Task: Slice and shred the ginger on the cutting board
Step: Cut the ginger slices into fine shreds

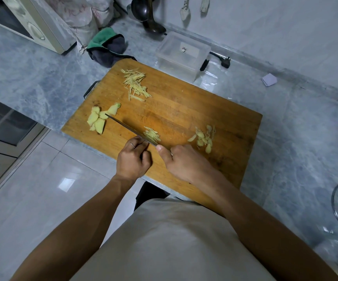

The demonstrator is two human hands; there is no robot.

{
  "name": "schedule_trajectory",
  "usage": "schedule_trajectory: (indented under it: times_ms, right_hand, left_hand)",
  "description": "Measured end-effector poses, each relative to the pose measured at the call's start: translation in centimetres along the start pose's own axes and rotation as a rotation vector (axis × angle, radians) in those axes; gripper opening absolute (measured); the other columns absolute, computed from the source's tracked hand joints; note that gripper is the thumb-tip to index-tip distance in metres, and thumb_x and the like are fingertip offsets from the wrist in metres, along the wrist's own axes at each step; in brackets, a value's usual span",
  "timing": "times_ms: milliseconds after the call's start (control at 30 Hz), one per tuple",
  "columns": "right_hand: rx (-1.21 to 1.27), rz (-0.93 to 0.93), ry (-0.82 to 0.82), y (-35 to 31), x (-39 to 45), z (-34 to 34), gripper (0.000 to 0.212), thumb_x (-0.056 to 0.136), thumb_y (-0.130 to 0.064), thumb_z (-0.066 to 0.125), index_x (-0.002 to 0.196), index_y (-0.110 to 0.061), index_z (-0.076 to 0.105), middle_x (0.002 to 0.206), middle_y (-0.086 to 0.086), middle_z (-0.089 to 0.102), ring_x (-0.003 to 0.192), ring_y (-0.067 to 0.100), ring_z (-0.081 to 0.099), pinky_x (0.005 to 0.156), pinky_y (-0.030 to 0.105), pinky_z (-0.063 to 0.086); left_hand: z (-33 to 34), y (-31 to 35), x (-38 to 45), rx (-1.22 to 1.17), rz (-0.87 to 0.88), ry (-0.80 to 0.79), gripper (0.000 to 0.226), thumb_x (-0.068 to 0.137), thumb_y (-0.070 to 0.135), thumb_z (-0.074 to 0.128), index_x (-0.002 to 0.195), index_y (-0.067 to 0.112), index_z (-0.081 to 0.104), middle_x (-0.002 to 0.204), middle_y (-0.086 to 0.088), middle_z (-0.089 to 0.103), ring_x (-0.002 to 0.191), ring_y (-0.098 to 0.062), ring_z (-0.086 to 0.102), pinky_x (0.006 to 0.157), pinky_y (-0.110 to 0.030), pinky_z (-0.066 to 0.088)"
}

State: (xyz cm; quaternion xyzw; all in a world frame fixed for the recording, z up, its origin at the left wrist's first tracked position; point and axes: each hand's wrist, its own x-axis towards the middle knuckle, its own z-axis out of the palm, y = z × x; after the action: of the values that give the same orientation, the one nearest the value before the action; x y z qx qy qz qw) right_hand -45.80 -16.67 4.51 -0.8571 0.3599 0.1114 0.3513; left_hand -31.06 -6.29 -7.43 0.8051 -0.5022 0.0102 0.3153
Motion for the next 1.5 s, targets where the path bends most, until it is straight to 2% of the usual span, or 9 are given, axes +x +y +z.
schedule_trajectory:
  times_ms: [233, 333, 533, 700, 800, 967, 1167, 1400, 1500]
  right_hand:
    - [0.01, -0.007, 0.005, -0.1, 0.4, 0.5, 0.066, 0.103, -0.062, 0.027, 0.065, -0.013, 0.049, 0.076, 0.014, 0.057, 0.067, 0.032, 0.056, 0.049, 0.032, 0.029]
    - [0.017, 0.008, 0.003, -0.3, 0.6, 0.6, 0.064, 0.104, -0.06, 0.028, 0.067, -0.013, 0.05, 0.072, 0.01, 0.052, 0.064, 0.03, 0.053, 0.048, 0.032, 0.029]
    - [0.053, 0.011, 0.012, 0.2, 0.8, 0.6, 0.068, 0.103, -0.062, 0.028, 0.065, -0.011, 0.051, 0.072, 0.013, 0.057, 0.062, 0.031, 0.055, 0.049, 0.033, 0.03]
    - [0.011, 0.003, 0.014, 0.4, 0.3, 0.1, 0.066, 0.103, -0.062, 0.028, 0.065, -0.012, 0.049, 0.069, 0.009, 0.052, 0.062, 0.029, 0.052, 0.048, 0.033, 0.028]
    - [0.012, -0.006, 0.023, 0.5, -0.1, 0.2, 0.066, 0.103, -0.063, 0.028, 0.063, -0.013, 0.047, 0.07, 0.011, 0.052, 0.063, 0.03, 0.053, 0.051, 0.033, 0.03]
    - [-0.005, -0.012, 0.02, 0.2, -0.2, 0.3, 0.065, 0.104, -0.061, 0.028, 0.062, -0.013, 0.045, 0.069, 0.012, 0.049, 0.058, 0.029, 0.048, 0.047, 0.031, 0.024]
    - [0.012, -0.005, 0.027, -0.4, 0.2, 0.7, 0.064, 0.105, -0.059, 0.029, 0.063, -0.014, 0.047, 0.072, 0.013, 0.051, 0.067, 0.035, 0.053, 0.057, 0.034, 0.034]
    - [0.007, -0.014, 0.036, -0.1, -0.2, 0.5, 0.066, 0.104, -0.06, 0.028, 0.064, -0.011, 0.049, 0.069, 0.013, 0.055, 0.059, 0.03, 0.051, 0.047, 0.032, 0.027]
    - [-0.007, -0.02, 0.025, -0.2, -0.6, 0.4, 0.066, 0.104, -0.06, 0.028, 0.069, -0.01, 0.052, 0.072, 0.013, 0.056, 0.063, 0.031, 0.055, 0.048, 0.032, 0.03]
  left_hand:
    - [0.0, -0.1, 0.0, 0.007, -0.006, -0.008, 0.034, 0.085, 0.016, 0.045, 0.088, -0.002, 0.075, 0.093, -0.018, 0.066, 0.086, -0.031, 0.063, 0.063, -0.028, 0.05]
    - [-0.1, 0.1, -0.1, 0.011, -0.016, -0.011, 0.034, 0.085, 0.016, 0.045, 0.087, -0.001, 0.075, 0.092, -0.017, 0.066, 0.083, -0.03, 0.062, 0.061, -0.027, 0.048]
    - [-0.2, 0.7, -0.5, 0.005, -0.058, -0.07, 0.04, 0.086, 0.018, 0.042, 0.101, -0.001, 0.074, 0.108, -0.017, 0.067, 0.101, -0.032, 0.067, 0.062, -0.034, 0.056]
    - [-0.4, 0.6, -0.4, 0.016, -0.049, -0.088, 0.041, 0.086, 0.019, 0.042, 0.102, -0.002, 0.073, 0.11, -0.018, 0.066, 0.095, -0.033, 0.068, 0.06, -0.034, 0.055]
    - [-0.5, 0.7, -0.4, 0.026, -0.043, -0.074, 0.04, 0.086, 0.018, 0.042, 0.099, -0.002, 0.073, 0.106, -0.018, 0.067, 0.089, -0.033, 0.068, 0.058, -0.031, 0.053]
    - [-0.3, 0.7, -0.4, 0.044, -0.051, -0.05, 0.035, 0.084, 0.017, 0.042, 0.091, 0.0, 0.072, 0.099, -0.017, 0.066, 0.077, -0.034, 0.064, 0.053, -0.027, 0.047]
    - [-0.3, 0.7, -0.4, 0.04, -0.052, -0.049, 0.034, 0.085, 0.017, 0.042, 0.09, 0.0, 0.071, 0.097, -0.018, 0.065, 0.076, -0.034, 0.063, 0.054, -0.027, 0.046]
    - [-0.1, 0.6, -0.5, 0.025, -0.079, -0.043, 0.033, 0.084, 0.016, 0.042, 0.089, 0.001, 0.072, 0.096, -0.015, 0.065, 0.076, -0.031, 0.06, 0.053, -0.025, 0.044]
    - [-0.1, 0.6, -0.5, 0.023, -0.068, -0.035, 0.03, 0.083, 0.014, 0.043, 0.085, 0.001, 0.071, 0.093, -0.016, 0.064, 0.075, -0.032, 0.06, 0.053, -0.025, 0.044]
